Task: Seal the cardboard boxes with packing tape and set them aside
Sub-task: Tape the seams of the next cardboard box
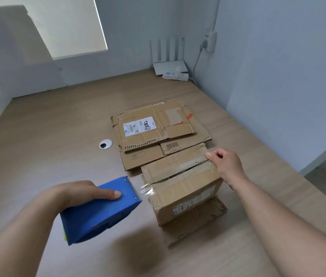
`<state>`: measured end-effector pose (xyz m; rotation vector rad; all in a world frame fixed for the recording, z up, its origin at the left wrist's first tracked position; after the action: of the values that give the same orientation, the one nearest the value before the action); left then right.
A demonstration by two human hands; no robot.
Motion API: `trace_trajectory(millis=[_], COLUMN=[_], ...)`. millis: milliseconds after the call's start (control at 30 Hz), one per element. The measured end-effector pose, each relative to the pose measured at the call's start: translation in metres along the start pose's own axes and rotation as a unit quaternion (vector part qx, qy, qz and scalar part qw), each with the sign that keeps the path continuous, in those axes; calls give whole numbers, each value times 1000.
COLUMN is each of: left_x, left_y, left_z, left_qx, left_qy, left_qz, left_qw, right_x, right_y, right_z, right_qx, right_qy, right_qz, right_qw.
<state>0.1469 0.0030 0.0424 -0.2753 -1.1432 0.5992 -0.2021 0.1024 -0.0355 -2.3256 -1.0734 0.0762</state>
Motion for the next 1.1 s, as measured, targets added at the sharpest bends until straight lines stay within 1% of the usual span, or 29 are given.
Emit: trace_trajectory(millis=[100, 167, 200, 233, 267, 300, 333, 400, 467, 533, 600, 733, 833, 867, 900, 967, 1000, 1033, 1100], left_x=[-12, -22, -28, -31, -32, -35, -38, -44, -50, -56, -64, -74, -69, -65, -60, -44, -35, -27, -28], left_y=[8, 18, 24, 32, 41, 48, 52, 57, 66, 78, 91, 116, 120, 119, 119, 124, 129, 137, 155], left_z=[8, 18, 21, 23, 21, 14, 8, -4, -12, -18, -27, -39, -35, -31, -24, 4, 23, 43, 74], left_qx=[-38, -66, -126, -224, -315, -356, -354, -285, -241, -242, -260, -200, -205, -188, -149, -33, 12, 35, 35], left_qy=[-14, -19, -15, -14, -15, -18, -22, -23, -8, 13, 10, 2, -17, -13, 10, 90, 129, 166, 195], left_qz=[57, 112, 146, 180, 209, 234, 252, 280, 309, 330, 333, 334, 339, 361, 402, 476, 485, 474, 437], left_qw=[998, 991, 981, 958, 926, 904, 901, 917, 920, 912, 906, 921, 918, 913, 903, 874, 865, 864, 877], right_x=[0, 2, 2, 2, 3, 4, 5, 3, 5, 7, 9, 10, 10, 11, 11, 11, 11, 11, 11], right_y=[2, 3, 2, 2, 1, 0, 0, 1, 4, 5, 4, 3, 3, 3, 3, 3, 3, 2, 1], right_z=[-2, -3, -3, -2, -2, 0, 0, -1, -2, -3, -4, -6, -6, -6, -5, -5, -5, -5, -4], right_qx=[19, 32, 32, 32, 35, 40, 43, 36, 39, 45, 51, 59, 69, 71, 73, 76, 77, 78, 82], right_qy=[-2, -6, -8, -9, -10, -11, -10, -5, -2, -3, -6, -14, -13, -11, -10, -12, -15, -18, -28], right_qz=[1, 3, 7, 11, 13, 11, 10, 13, 15, 15, 14, 6, 11, 9, 7, 5, 5, 6, 3], right_qw=[1000, 999, 999, 999, 999, 999, 999, 999, 999, 999, 999, 998, 997, 997, 997, 997, 997, 997, 996])
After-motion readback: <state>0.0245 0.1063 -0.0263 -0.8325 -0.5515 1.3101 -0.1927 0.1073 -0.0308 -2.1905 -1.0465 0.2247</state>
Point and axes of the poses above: each hand's wrist, its own x-axis away from the middle knuckle, its own y-axis out of the palm, z = x × y, the point moved 1 cm from there along -x, towards the middle knuckle, and after that the axes turned 9 degrees about y, right-handed, at the moved point
